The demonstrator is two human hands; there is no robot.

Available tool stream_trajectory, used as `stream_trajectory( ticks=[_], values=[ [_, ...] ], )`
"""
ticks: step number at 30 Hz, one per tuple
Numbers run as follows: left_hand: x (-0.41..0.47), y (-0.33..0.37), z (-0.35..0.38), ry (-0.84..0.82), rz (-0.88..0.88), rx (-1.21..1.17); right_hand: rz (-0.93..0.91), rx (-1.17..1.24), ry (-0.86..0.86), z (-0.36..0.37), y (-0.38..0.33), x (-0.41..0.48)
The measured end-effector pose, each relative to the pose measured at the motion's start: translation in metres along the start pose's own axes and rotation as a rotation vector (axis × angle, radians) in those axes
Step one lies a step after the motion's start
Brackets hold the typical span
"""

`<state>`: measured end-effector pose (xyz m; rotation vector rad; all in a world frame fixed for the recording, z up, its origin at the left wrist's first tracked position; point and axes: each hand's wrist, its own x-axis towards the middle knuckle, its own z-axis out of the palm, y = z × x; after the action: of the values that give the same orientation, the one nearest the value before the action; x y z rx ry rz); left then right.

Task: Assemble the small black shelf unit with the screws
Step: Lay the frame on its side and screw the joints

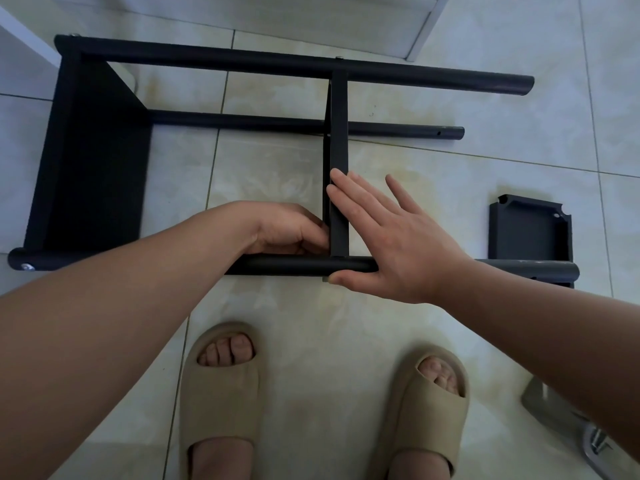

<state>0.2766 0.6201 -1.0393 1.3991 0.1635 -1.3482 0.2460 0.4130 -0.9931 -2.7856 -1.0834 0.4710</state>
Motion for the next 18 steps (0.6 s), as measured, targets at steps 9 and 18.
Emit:
stream_trajectory(
  ticks=[9, 18],
  values=[
    [-0.0005, 0.0068, -0.0005, -0.007, -0.002, -0.06, -0.006, -0.004, 0.015, 0.0013, 0.0002, 0.0004],
    [0.0001, 0.0015, 0.0011, -0.068, 0.006, -0.068, -0.004, -0.008, 0.016, 0.001, 0.0007, 0.0004]
  ],
)
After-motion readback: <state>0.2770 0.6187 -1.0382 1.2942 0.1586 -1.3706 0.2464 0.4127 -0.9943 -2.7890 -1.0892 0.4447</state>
